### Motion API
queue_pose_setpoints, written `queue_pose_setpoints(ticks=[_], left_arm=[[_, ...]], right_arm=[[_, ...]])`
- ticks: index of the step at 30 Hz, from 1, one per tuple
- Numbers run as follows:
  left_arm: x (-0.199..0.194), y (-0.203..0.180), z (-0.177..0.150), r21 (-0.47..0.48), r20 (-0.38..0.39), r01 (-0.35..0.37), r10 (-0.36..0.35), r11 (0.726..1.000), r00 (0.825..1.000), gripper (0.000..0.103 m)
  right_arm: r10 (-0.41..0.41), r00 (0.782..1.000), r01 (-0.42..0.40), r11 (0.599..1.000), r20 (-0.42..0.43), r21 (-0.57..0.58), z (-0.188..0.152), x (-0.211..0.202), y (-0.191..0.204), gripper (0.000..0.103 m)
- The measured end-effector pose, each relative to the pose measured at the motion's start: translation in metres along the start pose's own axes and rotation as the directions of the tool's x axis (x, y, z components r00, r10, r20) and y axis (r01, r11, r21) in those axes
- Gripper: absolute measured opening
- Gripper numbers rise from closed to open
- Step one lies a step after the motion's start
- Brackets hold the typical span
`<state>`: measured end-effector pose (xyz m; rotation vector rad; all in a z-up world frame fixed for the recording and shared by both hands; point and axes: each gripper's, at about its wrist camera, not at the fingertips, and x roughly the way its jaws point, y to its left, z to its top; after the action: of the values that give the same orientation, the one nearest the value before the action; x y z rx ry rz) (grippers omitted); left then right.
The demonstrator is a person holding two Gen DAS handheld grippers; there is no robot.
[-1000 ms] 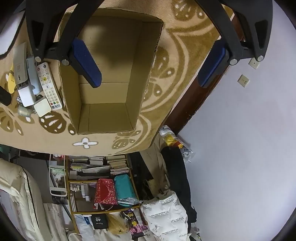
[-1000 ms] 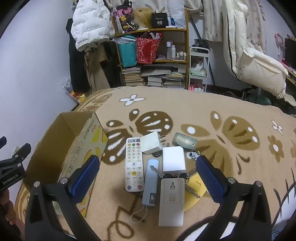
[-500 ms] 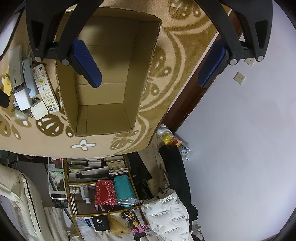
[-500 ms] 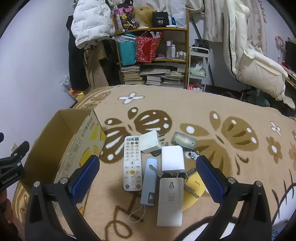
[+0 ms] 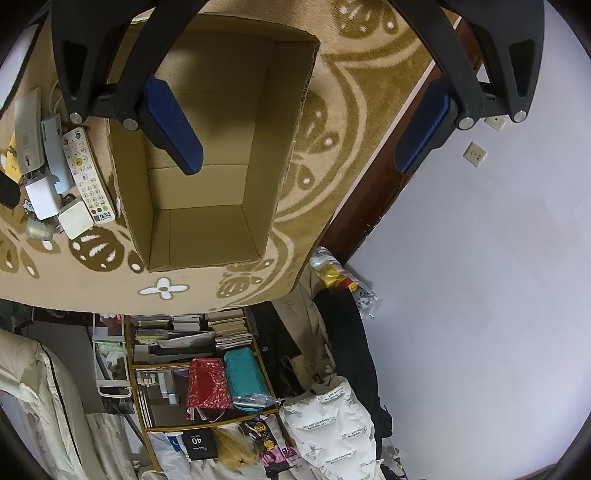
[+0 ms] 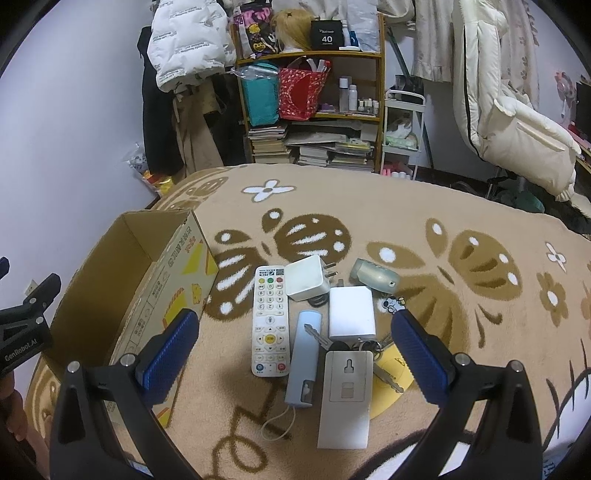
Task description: Organize rigid objects
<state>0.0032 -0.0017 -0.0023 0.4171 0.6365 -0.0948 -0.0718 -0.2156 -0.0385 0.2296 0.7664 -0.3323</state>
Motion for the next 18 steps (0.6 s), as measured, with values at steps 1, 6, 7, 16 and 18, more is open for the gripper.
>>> queue_pose_setpoints(ticks=[1,6,7,16,18], left_arm=[[-0.0005,-0.0004,0.0,0.0,0.001,-0.001,0.001,1.0,1.0,0.103],[-0.001,-0.0011,0.0002,-0.001,0.002,-0.003,0.003,1.0,1.0,0.103],[-0.0006,-0.0006,0.0004,-0.001,0.001,0.0,0.0,1.0,1.0,0.103],[0.0006,0.0007,0.0001,-0.002,-0.01,0.005,-0.005,1.0,1.0,0.103],[0.0015,0.0009,0.0006,-0.006,-0.013,0.008,-0.008,1.0,1.0,0.103]], right_arm=[[0.003,1.0,-0.003,1.0,0.0,0.003,-0.0001,0.0,0.0,0.103],[0.006,1.0,-0.006,1.0,0.007,0.0,-0.0004,-0.0012,0.0006,0.103],[0.008,1.0,-0.008,1.0,0.011,0.0,-0.0002,-0.0015,0.0011,0.103],[0.011,1.0,-0.011,1.0,0.009,-0.017,-0.0003,-0.0017,0.0047,0.103],[0.01,1.0,-0.01,1.0,0.013,-0.019,-0.0002,-0.0018,0.0049,0.103]])
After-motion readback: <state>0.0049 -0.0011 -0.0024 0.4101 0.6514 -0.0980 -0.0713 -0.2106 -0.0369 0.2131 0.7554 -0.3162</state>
